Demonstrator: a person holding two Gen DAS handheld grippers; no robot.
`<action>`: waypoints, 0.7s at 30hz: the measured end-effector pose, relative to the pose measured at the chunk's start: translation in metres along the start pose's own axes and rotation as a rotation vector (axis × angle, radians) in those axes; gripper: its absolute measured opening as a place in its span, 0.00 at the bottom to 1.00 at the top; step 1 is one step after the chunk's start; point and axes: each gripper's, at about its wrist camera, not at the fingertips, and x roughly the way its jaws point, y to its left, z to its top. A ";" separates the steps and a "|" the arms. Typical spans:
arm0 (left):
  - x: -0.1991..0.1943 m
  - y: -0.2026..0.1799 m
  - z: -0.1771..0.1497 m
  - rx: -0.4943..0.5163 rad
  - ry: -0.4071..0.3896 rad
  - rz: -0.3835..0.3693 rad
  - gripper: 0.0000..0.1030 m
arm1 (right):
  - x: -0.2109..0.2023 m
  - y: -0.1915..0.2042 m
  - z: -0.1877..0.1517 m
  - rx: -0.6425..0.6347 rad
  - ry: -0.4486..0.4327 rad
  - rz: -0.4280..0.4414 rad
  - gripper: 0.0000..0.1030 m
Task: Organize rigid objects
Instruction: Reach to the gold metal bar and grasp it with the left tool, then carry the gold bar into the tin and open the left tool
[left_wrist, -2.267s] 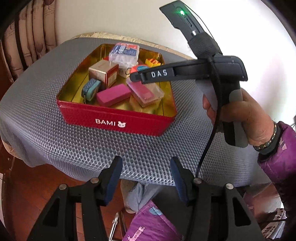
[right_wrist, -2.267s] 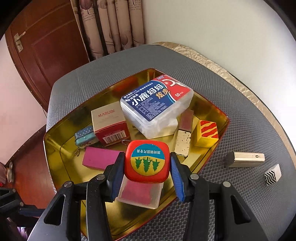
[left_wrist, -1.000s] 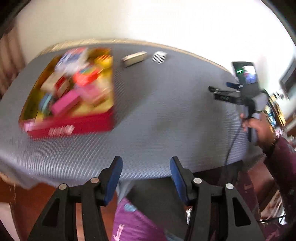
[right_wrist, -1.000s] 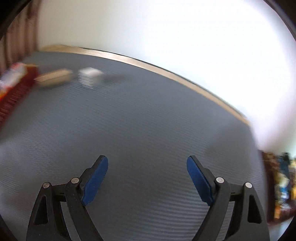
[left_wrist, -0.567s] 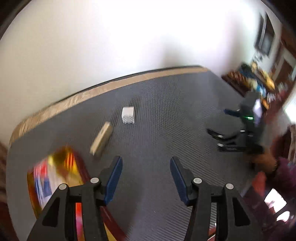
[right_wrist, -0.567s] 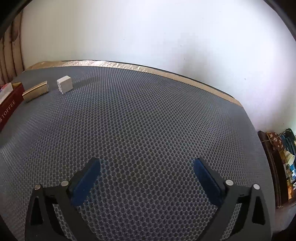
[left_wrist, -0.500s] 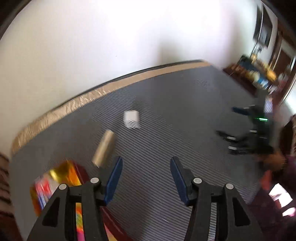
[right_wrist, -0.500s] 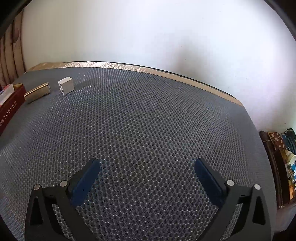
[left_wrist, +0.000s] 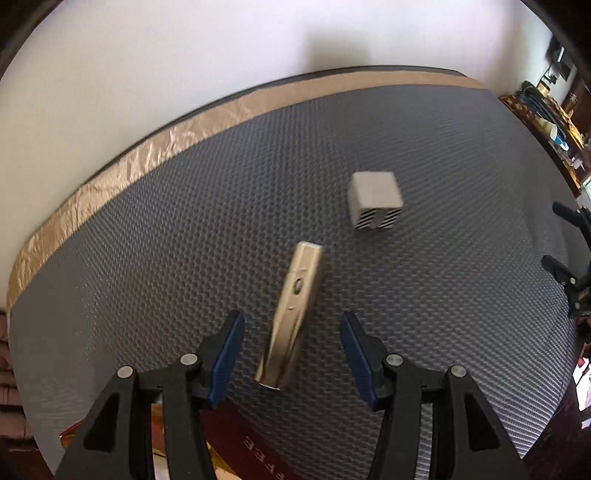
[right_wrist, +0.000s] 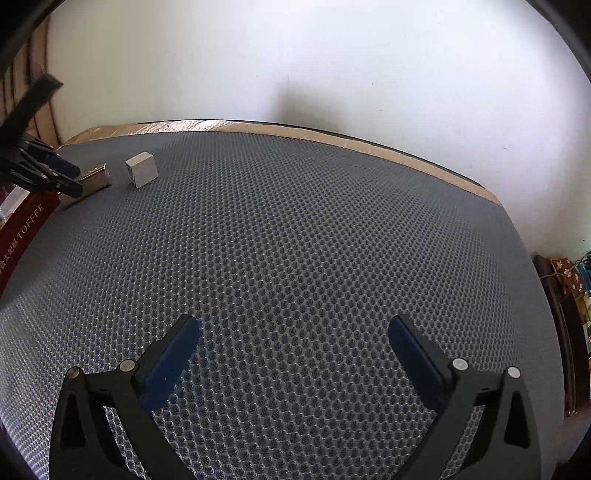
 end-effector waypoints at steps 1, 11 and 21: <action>0.004 0.003 -0.001 -0.005 0.005 -0.006 0.53 | 0.000 0.000 0.000 -0.001 0.002 0.001 0.99; 0.013 0.010 -0.009 -0.034 -0.008 0.019 0.19 | 0.007 0.004 0.000 -0.013 0.036 -0.013 0.99; -0.088 0.011 -0.059 -0.236 -0.177 -0.013 0.20 | 0.011 0.007 0.001 -0.015 0.044 -0.017 0.99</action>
